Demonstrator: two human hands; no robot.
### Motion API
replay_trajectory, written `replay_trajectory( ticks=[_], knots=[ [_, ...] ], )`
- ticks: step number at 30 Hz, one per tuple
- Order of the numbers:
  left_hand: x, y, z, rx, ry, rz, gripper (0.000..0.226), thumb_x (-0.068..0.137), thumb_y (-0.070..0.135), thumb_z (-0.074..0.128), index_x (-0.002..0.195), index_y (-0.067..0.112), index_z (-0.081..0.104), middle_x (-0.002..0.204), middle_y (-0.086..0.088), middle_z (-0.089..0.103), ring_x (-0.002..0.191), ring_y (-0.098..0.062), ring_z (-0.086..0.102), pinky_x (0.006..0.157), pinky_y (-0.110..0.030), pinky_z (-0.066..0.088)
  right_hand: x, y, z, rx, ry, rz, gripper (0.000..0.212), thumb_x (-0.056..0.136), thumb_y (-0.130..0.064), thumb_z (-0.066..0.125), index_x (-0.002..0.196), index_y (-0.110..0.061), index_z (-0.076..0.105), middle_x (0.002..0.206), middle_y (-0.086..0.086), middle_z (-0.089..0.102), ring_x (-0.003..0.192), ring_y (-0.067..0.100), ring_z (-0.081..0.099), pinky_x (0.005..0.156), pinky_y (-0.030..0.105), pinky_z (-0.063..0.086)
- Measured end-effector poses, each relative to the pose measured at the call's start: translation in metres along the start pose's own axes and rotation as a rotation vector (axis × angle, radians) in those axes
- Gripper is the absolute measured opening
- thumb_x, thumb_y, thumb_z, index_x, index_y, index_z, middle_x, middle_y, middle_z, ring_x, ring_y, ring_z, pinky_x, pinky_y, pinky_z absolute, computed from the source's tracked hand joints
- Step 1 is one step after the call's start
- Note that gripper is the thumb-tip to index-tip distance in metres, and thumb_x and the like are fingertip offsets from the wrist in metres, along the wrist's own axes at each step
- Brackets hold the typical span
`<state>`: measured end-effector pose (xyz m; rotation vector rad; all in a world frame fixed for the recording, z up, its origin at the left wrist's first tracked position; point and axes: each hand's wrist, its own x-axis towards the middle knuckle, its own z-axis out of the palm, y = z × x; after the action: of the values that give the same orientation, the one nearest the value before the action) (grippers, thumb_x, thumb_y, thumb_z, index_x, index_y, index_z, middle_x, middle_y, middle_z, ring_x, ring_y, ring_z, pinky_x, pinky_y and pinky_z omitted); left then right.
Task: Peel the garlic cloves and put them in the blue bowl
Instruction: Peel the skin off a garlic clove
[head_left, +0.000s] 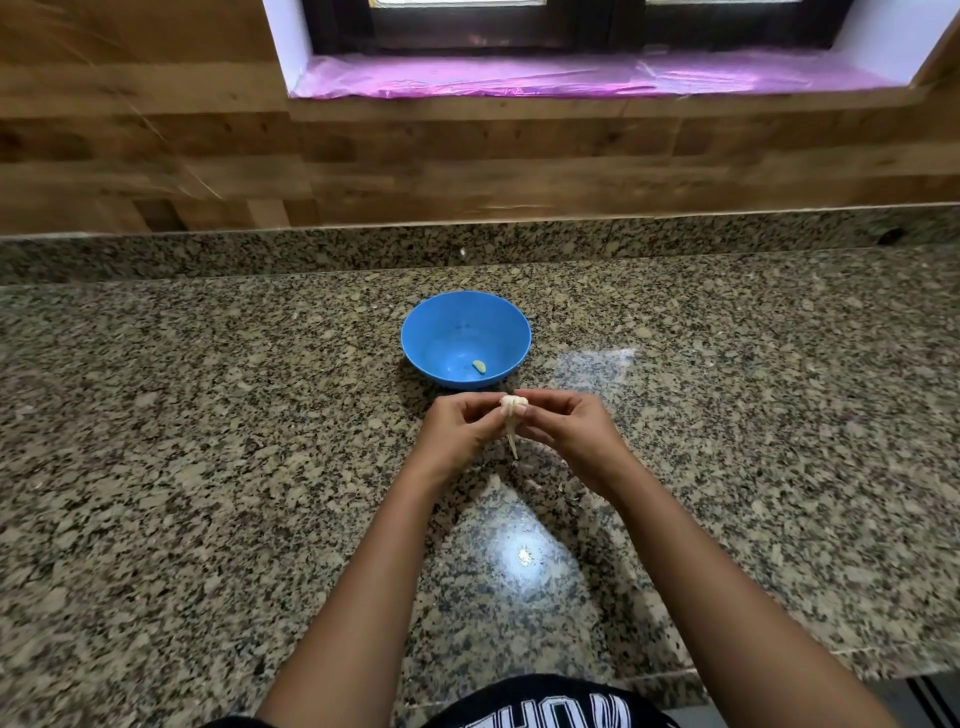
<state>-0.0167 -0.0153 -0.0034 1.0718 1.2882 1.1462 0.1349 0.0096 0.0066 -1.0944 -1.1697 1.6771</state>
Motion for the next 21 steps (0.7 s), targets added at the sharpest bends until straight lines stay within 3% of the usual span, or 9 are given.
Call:
replay_trajectory(
  ticks=[3,6,10,14,17,21],
  knots=[
    [0.0,0.0,0.002,0.159,0.051,0.048,0.031,0.084,0.019,0.069,0.112,0.008,0.066,0.099,-0.005,0.071,0.093,-0.014,0.068,0.082,-0.028,0.056,0.0,-0.001,0.001,-0.075,0.015,-0.02,0.028,0.08,-0.006,0.069,0.107,0.002,0.066,0.098,0.015,0.071,0.092,0.024,0.069,0.083,0.031,0.056],
    [0.0,0.002,0.006,0.368,0.138,0.142,0.023,0.085,0.019,0.068,0.107,0.012,0.069,0.093,-0.001,0.072,0.086,-0.009,0.068,0.077,-0.023,0.056,-0.001,0.0,0.003,-0.1,0.0,-0.037,0.022,0.082,-0.005,0.067,0.104,-0.001,0.068,0.096,0.013,0.072,0.09,0.022,0.07,0.081,0.03,0.056],
    [0.005,-0.003,0.005,0.408,0.197,0.143,0.018,0.087,0.014,0.066,0.104,0.01,0.07,0.091,-0.004,0.072,0.083,-0.013,0.068,0.076,-0.027,0.056,-0.001,0.002,0.006,-0.064,-0.009,-0.016,0.021,0.084,-0.003,0.064,0.104,0.003,0.067,0.096,0.016,0.071,0.084,0.019,0.07,0.076,0.025,0.056],
    [0.006,-0.014,-0.003,0.123,0.227,-0.015,0.016,0.091,0.009,0.059,0.106,0.007,0.064,0.097,-0.013,0.07,0.086,-0.022,0.07,0.079,-0.036,0.057,0.003,0.006,0.003,-0.019,0.011,0.068,0.02,0.086,0.0,0.06,0.104,0.007,0.063,0.088,0.012,0.07,0.07,0.012,0.067,0.065,0.019,0.054],
    [0.003,-0.02,-0.008,-0.039,0.244,-0.11,0.016,0.092,0.004,0.055,0.107,0.004,0.062,0.094,-0.01,0.069,0.087,-0.017,0.066,0.079,-0.03,0.054,0.008,0.013,0.0,-0.085,0.026,0.15,0.022,0.088,-0.004,0.059,0.108,0.004,0.062,0.092,0.013,0.067,0.065,0.011,0.064,0.057,0.018,0.05],
    [-0.003,-0.024,-0.012,-0.211,0.257,-0.145,0.013,0.089,-0.001,0.057,0.098,0.003,0.066,0.089,-0.006,0.067,0.078,-0.014,0.063,0.07,-0.02,0.054,0.015,0.023,0.003,-0.29,0.025,0.176,0.02,0.092,-0.005,0.055,0.109,0.002,0.062,0.102,0.017,0.067,0.08,0.021,0.062,0.066,0.028,0.052]
  ],
)
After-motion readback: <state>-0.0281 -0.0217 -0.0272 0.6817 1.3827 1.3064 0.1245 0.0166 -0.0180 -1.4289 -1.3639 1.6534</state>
